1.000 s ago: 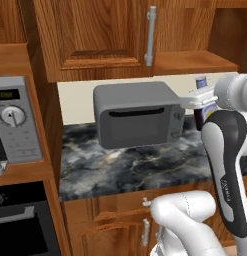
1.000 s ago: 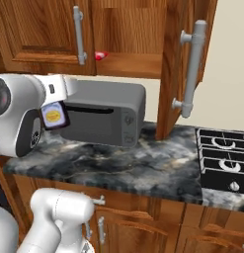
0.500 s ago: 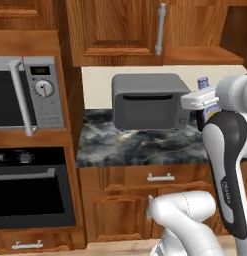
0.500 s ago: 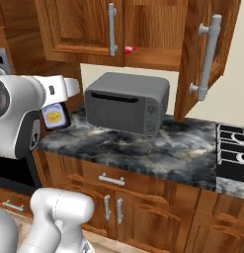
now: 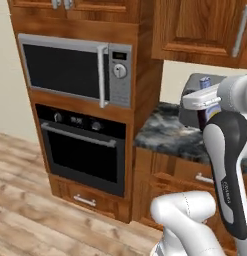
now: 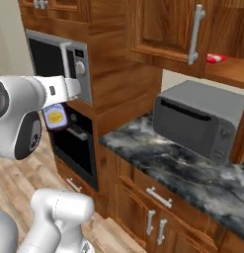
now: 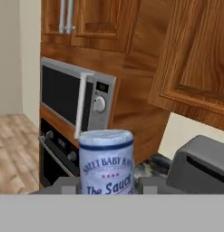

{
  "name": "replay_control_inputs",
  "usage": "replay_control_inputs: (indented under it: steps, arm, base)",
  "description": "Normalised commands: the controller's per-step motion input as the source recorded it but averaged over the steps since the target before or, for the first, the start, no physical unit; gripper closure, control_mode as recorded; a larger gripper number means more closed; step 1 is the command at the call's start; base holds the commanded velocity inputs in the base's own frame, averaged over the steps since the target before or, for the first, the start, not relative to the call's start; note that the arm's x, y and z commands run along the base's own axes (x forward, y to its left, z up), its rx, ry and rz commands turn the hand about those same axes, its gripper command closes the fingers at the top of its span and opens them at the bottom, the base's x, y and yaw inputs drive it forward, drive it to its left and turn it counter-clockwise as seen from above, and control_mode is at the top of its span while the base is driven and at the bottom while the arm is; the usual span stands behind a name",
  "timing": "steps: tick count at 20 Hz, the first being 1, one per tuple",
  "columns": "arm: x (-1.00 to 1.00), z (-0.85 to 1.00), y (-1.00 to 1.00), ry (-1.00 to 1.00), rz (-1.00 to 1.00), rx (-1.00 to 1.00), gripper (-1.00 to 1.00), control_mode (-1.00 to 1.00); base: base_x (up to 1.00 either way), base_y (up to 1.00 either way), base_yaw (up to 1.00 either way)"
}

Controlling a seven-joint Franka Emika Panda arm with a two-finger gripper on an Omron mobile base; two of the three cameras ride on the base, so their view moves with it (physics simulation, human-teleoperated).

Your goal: The dining table condiment station is running low on condiment bottle. Refill the condiment station by opening the cabinet and taking the condiment bottle from the cabinet and placing it on the dining table.

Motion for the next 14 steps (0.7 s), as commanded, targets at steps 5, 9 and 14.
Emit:
replay_control_inputs:
  steps: [5, 9, 14]
  arm:
    - [0.0, 0.0, 0.0, 0.0, 0.0, 0.0, 1.0, 1.0]
    - [0.0, 0.0, 0.0, 0.0, 0.0, 0.0, 1.0, 1.0]
    - [0.0, 0.0, 0.0, 0.0, 0.0, 0.0, 1.0, 1.0]
  base:
    - [0.0, 0.04, 0.86]
    - [0.01, 0.05, 0.87]
    - [0.1, 0.0, 0.85]
